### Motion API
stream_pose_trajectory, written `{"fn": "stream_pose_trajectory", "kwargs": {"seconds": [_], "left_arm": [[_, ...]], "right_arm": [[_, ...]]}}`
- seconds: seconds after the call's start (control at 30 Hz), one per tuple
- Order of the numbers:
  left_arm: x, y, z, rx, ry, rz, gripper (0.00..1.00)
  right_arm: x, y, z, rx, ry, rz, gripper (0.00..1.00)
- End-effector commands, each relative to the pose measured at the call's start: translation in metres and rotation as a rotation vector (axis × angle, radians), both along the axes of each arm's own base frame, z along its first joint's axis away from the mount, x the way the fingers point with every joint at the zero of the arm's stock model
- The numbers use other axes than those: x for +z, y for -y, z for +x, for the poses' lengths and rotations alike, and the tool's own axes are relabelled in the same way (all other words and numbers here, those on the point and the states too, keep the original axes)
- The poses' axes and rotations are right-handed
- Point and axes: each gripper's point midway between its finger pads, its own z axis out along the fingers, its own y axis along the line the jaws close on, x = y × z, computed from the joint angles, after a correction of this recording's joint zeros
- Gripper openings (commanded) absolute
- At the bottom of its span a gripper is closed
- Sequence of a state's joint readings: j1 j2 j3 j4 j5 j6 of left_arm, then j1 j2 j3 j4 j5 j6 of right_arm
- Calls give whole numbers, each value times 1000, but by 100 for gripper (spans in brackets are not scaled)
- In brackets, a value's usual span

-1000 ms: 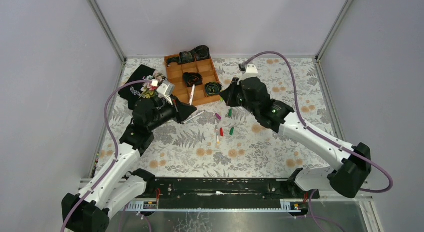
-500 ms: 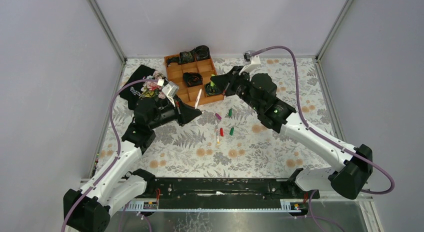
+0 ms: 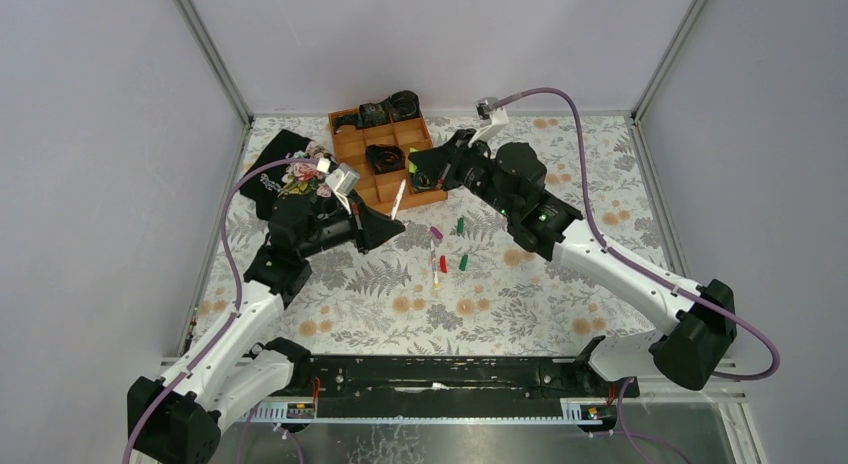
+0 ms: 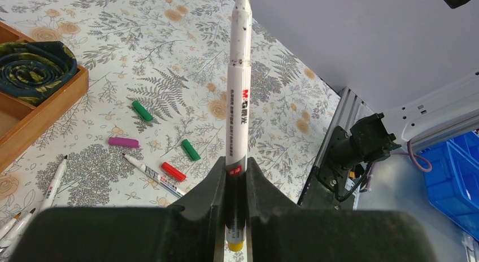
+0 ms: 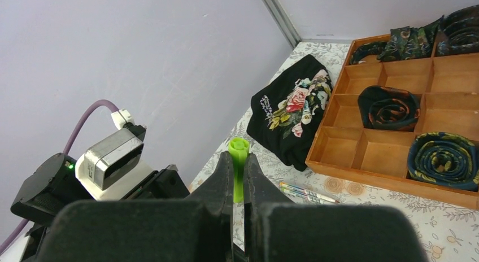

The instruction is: Insert the pens into the pen caps

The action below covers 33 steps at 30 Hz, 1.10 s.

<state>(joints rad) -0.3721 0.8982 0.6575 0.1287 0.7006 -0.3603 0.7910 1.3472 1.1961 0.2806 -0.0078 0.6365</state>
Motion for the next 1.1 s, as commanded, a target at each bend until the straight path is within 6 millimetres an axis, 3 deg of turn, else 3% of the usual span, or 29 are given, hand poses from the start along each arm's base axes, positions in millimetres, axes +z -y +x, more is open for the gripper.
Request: {"fn": "stream_pose_trajectory", "kwargs": {"seconds": [0.0,1.07], "left_arm": [[18,3,0,-25,71,-36,0],[20,1,-1,-5,83,-45,0]], "right_arm": [[42,-7,-5,50,78,80,0],[18,-18,-15,134,26,64,0]]}}
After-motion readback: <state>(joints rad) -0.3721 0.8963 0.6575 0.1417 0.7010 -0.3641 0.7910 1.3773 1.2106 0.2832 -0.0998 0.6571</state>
